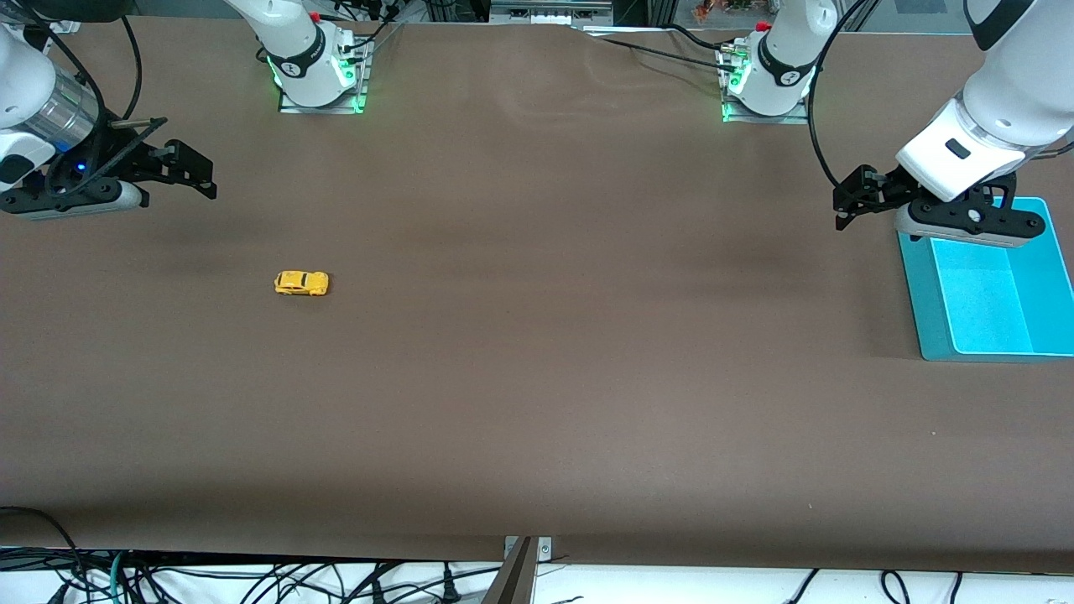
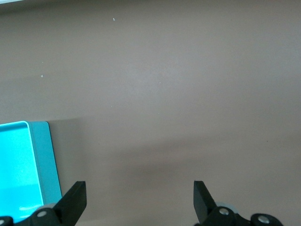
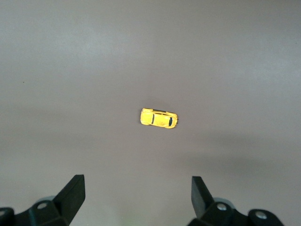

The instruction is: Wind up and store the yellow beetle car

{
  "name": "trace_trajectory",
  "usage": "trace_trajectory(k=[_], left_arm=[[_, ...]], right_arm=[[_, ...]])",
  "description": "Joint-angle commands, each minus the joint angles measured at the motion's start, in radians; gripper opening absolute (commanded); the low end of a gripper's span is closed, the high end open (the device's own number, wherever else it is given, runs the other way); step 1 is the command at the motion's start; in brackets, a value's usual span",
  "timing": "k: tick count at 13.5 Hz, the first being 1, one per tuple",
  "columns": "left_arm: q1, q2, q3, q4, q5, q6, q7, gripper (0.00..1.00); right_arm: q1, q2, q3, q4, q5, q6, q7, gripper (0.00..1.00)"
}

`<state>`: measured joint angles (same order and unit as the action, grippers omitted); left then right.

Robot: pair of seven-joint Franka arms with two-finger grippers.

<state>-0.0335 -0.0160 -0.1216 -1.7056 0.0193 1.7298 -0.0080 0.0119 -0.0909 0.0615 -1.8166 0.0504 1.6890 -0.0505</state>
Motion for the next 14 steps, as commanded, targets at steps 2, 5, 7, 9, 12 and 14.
trace_trajectory(k=[2,5,7,9,12,14], left_arm=[[-0.002,0.013,0.000,0.030,-0.024,-0.021,-0.004,1.00],[-0.002,0.014,0.000,0.030,-0.024,-0.021,-0.004,1.00],[-0.002,0.015,0.000,0.032,-0.024,-0.021,-0.004,1.00],[-0.002,0.013,0.000,0.032,-0.024,-0.021,-0.004,1.00],[-0.002,0.015,0.000,0.032,-0.024,-0.021,-0.004,1.00],[-0.002,0.015,0.000,0.032,-0.024,-0.021,-0.004,1.00]], right_arm=[[-0.003,-0.006,-0.002,0.019,0.006,-0.046,0.012,1.00],[-0.003,-0.006,-0.014,0.020,0.006,-0.045,0.006,1.00],[-0.004,-0.006,-0.014,0.020,0.006,-0.045,0.006,1.00],[-0.006,0.000,-0.015,0.020,0.006,-0.048,0.006,1.00],[-0.006,0.000,-0.015,0.017,0.006,-0.049,0.008,1.00],[-0.006,-0.001,-0.015,0.019,0.005,-0.049,0.007,1.00]])
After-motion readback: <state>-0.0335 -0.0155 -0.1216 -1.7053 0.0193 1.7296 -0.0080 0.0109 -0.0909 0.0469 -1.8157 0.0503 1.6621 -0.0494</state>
